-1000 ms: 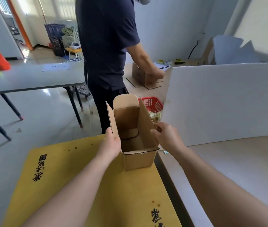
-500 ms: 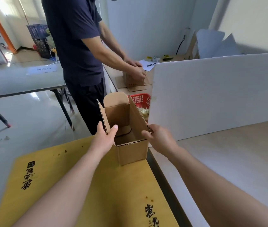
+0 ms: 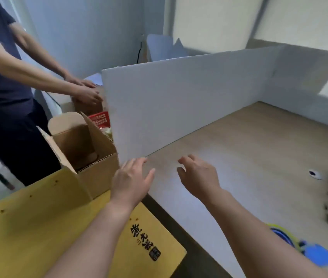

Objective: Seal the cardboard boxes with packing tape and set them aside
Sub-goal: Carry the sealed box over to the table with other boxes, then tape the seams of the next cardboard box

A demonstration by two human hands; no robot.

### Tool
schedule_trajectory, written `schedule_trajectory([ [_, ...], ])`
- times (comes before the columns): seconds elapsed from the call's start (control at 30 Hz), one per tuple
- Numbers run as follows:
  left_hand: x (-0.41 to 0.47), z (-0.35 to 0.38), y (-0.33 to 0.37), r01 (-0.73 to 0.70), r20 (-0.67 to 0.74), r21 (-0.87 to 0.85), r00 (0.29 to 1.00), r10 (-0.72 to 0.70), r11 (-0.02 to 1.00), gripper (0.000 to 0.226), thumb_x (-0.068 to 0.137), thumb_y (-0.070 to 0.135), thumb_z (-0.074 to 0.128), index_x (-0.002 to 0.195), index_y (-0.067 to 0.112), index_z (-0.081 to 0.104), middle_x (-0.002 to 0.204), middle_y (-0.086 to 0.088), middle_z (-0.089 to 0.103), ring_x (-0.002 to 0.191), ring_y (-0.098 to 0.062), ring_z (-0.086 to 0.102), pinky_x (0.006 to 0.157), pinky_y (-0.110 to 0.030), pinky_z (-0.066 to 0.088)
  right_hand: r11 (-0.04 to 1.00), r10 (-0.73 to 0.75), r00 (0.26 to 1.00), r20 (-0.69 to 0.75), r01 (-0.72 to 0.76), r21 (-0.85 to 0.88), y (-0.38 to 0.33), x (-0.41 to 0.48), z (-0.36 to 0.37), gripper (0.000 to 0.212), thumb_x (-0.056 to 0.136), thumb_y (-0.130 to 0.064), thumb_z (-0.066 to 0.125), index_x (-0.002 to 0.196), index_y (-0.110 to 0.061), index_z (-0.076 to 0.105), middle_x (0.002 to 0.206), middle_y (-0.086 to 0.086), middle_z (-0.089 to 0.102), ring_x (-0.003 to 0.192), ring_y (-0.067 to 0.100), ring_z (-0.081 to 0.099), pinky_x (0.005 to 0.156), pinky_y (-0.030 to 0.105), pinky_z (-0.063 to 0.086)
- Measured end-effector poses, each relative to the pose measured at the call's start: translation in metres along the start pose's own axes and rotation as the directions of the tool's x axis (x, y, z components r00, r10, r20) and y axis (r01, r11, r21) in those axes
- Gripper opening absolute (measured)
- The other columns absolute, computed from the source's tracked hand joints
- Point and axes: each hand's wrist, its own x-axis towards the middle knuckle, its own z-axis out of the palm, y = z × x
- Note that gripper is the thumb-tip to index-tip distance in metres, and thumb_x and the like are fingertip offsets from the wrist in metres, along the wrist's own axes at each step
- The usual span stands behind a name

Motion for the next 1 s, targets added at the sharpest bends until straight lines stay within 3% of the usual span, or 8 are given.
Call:
schedule_trajectory([
  [0.1, -0.011, 0.035, 0.037, -0.056, 0.094, 0.012, 0.994, 0.054, 0.998, 0.044, 0.097, 0.046, 0.044, 0.132, 0.020, 0.049, 0.123, 0.004, 0.057, 0.114, -0.013, 0.051, 0.089, -0.027, 0.047, 0.992, 0.119, 0.993, -0.004, -0.119, -0.046, 0.047, -0.037, -0.007, 0.025, 0.097, -0.025, 0.044, 0.112, -0.014, 0.061, 0.110, 0.003, 0.061, 0.094, 0.029, 0.060, 0.072, 0.032, 0.046],
  [0.23, -0.022, 0.075, 0.098, -0.127, 0.161, -0.018, 0.979, 0.128, 0.992, 0.043, 0.097, 0.046, 0.043, 0.133, 0.022, 0.048, 0.126, 0.007, 0.055, 0.114, -0.009, 0.050, 0.085, -0.023, 0.044, 0.972, 0.222, 0.973, -0.070, -0.226, -0.063, 0.112, -0.087, -0.015, 0.009, 0.069, -0.016, 0.073, 0.076, -0.015, 0.068, 0.072, 0.000, 0.063, 0.054, 0.027, 0.061, 0.042, 0.026, 0.042],
  [0.33, -0.026, 0.108, 0.156, -0.172, 0.184, -0.051, 0.967, 0.179, 0.984, 0.042, 0.097, 0.045, 0.045, 0.131, 0.022, 0.050, 0.127, 0.008, 0.056, 0.115, -0.010, 0.052, 0.086, -0.025, 0.044, 0.951, 0.273, 0.951, -0.148, -0.290, -0.105, 0.168, -0.121, -0.032, 0.006, 0.061, -0.021, 0.066, 0.066, -0.020, 0.067, 0.063, -0.004, 0.061, 0.044, 0.021, 0.057, 0.035, 0.021, 0.037],
  [0.57, -0.049, 0.193, 0.307, -0.314, 0.290, -0.105, 0.898, 0.331, 0.944, 0.043, 0.094, 0.045, 0.050, 0.131, 0.023, 0.050, 0.126, 0.006, 0.057, 0.117, -0.014, 0.051, 0.091, -0.031, 0.044, 0.862, 0.449, 0.867, -0.216, -0.483, -0.150, 0.308, -0.216, -0.077, 0.009, 0.060, -0.024, 0.061, 0.065, -0.022, 0.068, 0.060, -0.006, 0.060, 0.046, 0.016, 0.058, 0.035, 0.020, 0.038],
  [0.67, -0.057, 0.227, 0.367, -0.375, 0.327, -0.127, 0.858, 0.396, 0.918, 0.048, 0.095, 0.045, 0.047, 0.138, 0.023, 0.043, 0.134, 0.006, 0.052, 0.124, -0.013, 0.046, 0.096, -0.029, 0.041, 0.814, 0.538, 0.825, -0.174, -0.561, -0.147, 0.365, -0.255, -0.093, 0.008, 0.072, -0.021, 0.061, 0.075, -0.019, 0.069, 0.070, -0.003, 0.062, 0.058, 0.019, 0.063, 0.042, 0.024, 0.044],
  [0.77, -0.063, 0.259, 0.416, -0.427, 0.381, -0.136, 0.810, 0.445, 0.894, 0.058, 0.096, 0.046, 0.046, 0.146, 0.021, 0.031, 0.144, 0.004, 0.043, 0.131, -0.014, 0.040, 0.100, -0.029, 0.040, 0.759, 0.627, 0.775, -0.076, -0.630, -0.163, 0.417, -0.287, -0.105, 0.021, 0.094, -0.027, 0.048, 0.108, -0.019, 0.063, 0.103, -0.002, 0.062, 0.093, 0.020, 0.061, 0.070, 0.029, 0.049],
  [0.9, -0.063, 0.294, 0.463, -0.445, 0.463, -0.125, 0.765, 0.449, 0.887, 0.073, 0.094, 0.048, 0.049, 0.152, 0.019, 0.014, 0.152, 0.002, 0.031, 0.136, -0.017, 0.033, 0.102, -0.031, 0.038, 0.685, 0.710, 0.699, -0.091, -0.714, -0.144, 0.469, -0.320, -0.116, 0.033, 0.096, -0.032, 0.045, 0.127, -0.020, 0.052, 0.124, -0.002, 0.054, 0.114, 0.018, 0.051, 0.084, 0.028, 0.045],
  [1.0, -0.055, 0.318, 0.492, -0.447, 0.504, -0.130, 0.739, 0.447, 0.885, 0.082, 0.091, 0.045, 0.055, 0.153, 0.020, 0.005, 0.154, 0.004, 0.025, 0.136, -0.018, 0.030, 0.099, -0.032, 0.039, 0.569, 0.809, 0.584, -0.062, -0.806, -0.161, 0.509, -0.336, -0.120, 0.050, 0.094, -0.040, 0.050, 0.137, -0.017, 0.037, 0.138, 0.001, 0.041, 0.125, 0.021, 0.040, 0.096, 0.030, 0.039],
])
